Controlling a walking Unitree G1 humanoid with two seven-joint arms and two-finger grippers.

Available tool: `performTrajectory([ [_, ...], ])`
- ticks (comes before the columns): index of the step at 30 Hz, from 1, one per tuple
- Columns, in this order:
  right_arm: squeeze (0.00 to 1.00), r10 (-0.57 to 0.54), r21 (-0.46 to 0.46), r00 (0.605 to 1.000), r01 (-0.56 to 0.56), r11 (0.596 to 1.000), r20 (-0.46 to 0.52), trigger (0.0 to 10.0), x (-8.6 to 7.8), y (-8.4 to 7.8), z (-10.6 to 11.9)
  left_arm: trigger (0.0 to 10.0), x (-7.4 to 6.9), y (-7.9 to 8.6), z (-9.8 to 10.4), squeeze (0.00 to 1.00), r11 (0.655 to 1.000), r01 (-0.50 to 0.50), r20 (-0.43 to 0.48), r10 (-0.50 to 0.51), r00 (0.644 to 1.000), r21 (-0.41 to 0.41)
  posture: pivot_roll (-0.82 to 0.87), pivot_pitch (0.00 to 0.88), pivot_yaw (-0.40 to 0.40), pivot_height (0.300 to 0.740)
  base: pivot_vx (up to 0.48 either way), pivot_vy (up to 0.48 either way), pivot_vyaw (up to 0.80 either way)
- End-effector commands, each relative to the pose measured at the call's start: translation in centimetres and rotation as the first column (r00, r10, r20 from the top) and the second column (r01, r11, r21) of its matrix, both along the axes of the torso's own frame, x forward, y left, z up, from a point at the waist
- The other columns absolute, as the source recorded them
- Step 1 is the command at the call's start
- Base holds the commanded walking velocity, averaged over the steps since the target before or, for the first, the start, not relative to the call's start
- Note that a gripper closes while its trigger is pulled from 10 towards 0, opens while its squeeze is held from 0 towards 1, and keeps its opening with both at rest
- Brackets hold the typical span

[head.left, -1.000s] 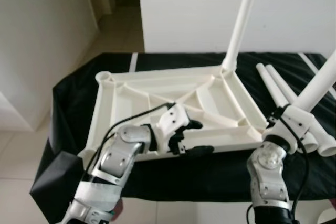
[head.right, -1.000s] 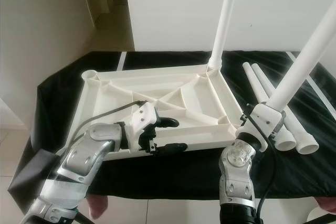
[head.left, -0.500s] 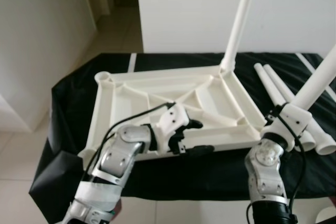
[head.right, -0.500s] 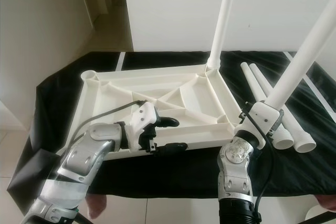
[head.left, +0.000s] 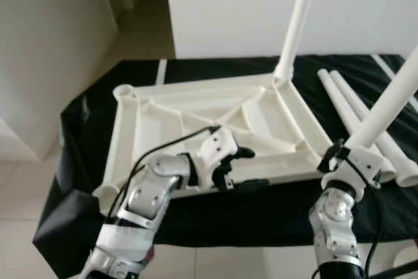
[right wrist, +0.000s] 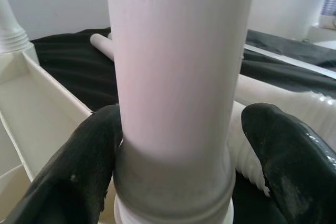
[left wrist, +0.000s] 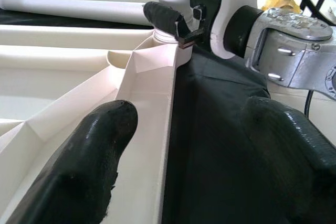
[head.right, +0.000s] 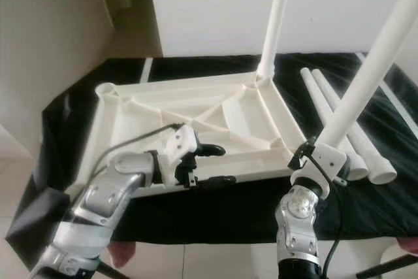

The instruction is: Building children table

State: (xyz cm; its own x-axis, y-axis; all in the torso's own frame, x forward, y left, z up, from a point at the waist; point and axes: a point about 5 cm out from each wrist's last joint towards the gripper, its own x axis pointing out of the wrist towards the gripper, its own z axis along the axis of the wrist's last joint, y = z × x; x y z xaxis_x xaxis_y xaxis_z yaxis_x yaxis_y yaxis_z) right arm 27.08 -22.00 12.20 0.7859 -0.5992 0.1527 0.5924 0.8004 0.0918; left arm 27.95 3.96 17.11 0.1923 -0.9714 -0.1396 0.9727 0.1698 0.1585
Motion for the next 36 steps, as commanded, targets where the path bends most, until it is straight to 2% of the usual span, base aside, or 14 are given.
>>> performTrajectory([
  [1, 0.0, 0.045, -0.007, 0.999, -0.045, 0.999, 0.009, 10.0, -0.1, 0.0, 0.1, 10.0, 0.6, 0.2, 0.1, 0.0, 0.994, -0.108, 0.019, 0.108, 0.994, -0.007, 0.0, 0.0, 0.023, 0.74, 0.0, 0.0, 0.0],
  [7, 0.0, 0.192, -0.066, 0.981, -0.19, 0.98, 0.026, 10.0, 0.2, -1.9, 1.1, 10.0, 0.6, 0.0, 0.1, 0.0, 0.994, -0.104, 0.017, 0.105, 0.994, -0.01, -0.01, 0.0, 0.022, 0.74, 0.0, 0.0, 0.0],
  [14, 0.0, 0.317, -0.095, 0.948, -0.313, 0.945, 0.025, 10.0, 0.1, -2.7, 1.9, 10.0, 0.5, -0.1, 0.1, 0.0, 0.995, -0.098, 0.02, 0.099, 0.995, -0.007, -0.01, 0.0, 0.021, 0.74, 0.0, 0.0, 0.0],
  [16, 0.0, 0.391, -0.096, 0.92, -0.387, 0.917, 0.024, 10.0, -0.2, -2.8, 2.1, 10.0, 0.0, -0.3, 0.0, 0.0, 0.997, -0.07, 0.031, 0.07, 0.997, 0.011, -0.02, 0.0, 0.021, 0.74, 0.0, 0.0, 0.0],
  [17, 0.0, 0.391, -0.096, 0.92, -0.387, 0.917, 0.024, 10.0, -0.2, -2.8, 2.1, 10.0, 0.0, -0.3, 0.0, 0.0, 0.997, -0.07, 0.031, 0.07, 0.997, 0.011, -0.02, 0.0, 0.021, 0.74, 0.0, 0.0, 0.0],
  [20, 0.0, 0.469, -0.079, 0.883, -0.466, 0.881, 0.018, 10.0, -0.4, -3.0, 2.2, 10.0, -0.4, -0.6, -0.1, 0.0, 0.999, -0.051, 0.032, 0.05, 0.998, 0.015, -0.02, 0.0, 0.023, 0.74, 0.0, 0.0, 0.0],
  [32, 0.0, 0.547, -0.12, 0.836, -0.548, 0.828, -0.047, 10.0, -0.2, -4.9, 2.8, 10.0, -2.0, -2.7, -0.2, 0.0, 1.0, 0.004, 0.002, -0.004, 1.0, -0.011, -0.03, 0.0, 0.029, 0.74, 0.0, 0.0, 0.0],
  [36, 0.0, 0.608, -0.121, 0.79, -0.613, 0.781, -0.077, 10.0, 0.5, -5.3, 3.2, 10.0, -2.5, -3.8, 0.0, 0.0, 1.0, 0.012, -0.006, -0.013, 1.0, -0.029, -0.03, 0.0, 0.031, 0.74, 0.0, 0.0, 0.0],
])
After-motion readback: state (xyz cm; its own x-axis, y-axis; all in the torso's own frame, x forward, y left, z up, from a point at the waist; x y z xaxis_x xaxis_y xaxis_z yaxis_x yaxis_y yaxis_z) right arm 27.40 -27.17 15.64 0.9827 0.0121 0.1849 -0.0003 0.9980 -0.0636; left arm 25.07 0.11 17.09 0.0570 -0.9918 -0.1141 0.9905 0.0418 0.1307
